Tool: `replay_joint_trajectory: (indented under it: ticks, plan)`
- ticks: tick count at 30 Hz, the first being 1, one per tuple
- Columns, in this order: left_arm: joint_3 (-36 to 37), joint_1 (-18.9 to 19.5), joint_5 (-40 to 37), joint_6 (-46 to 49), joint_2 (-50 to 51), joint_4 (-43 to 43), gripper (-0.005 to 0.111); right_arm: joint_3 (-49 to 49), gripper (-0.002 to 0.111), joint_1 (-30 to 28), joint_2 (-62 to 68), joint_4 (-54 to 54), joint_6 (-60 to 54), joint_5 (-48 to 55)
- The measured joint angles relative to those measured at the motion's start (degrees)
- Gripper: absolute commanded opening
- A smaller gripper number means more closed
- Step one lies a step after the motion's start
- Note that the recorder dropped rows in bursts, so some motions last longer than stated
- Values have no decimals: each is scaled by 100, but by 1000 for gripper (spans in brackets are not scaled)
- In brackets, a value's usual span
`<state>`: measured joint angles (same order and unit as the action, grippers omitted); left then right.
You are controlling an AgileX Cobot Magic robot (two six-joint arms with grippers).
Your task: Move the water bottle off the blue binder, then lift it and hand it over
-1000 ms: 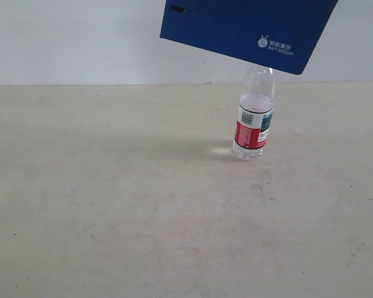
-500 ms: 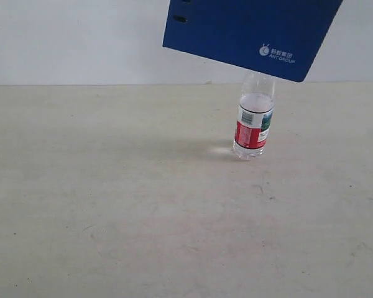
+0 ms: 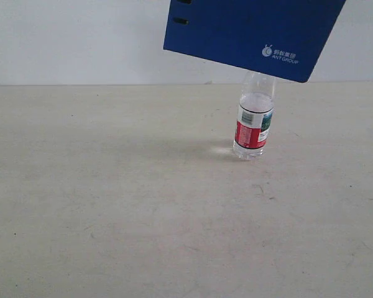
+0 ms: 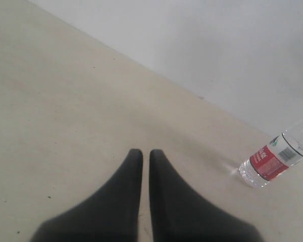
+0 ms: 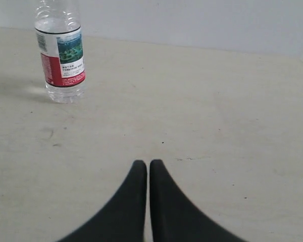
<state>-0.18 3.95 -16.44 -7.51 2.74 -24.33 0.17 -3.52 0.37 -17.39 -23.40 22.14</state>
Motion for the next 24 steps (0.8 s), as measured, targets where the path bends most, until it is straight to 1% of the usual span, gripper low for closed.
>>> replay_joint_trajectory:
  ticks: [20,22,24]
  plan:
    - [0,0,0,0,0,-12,5,0,0,-33,-12,-14,-59,0]
    - [0,0,0,0,0,-12,5,0,0,-33,-12,-14,312,-77]
    - [0,0,0,0,0,-12,5,0,0,-33,-12,13,1195,-356]
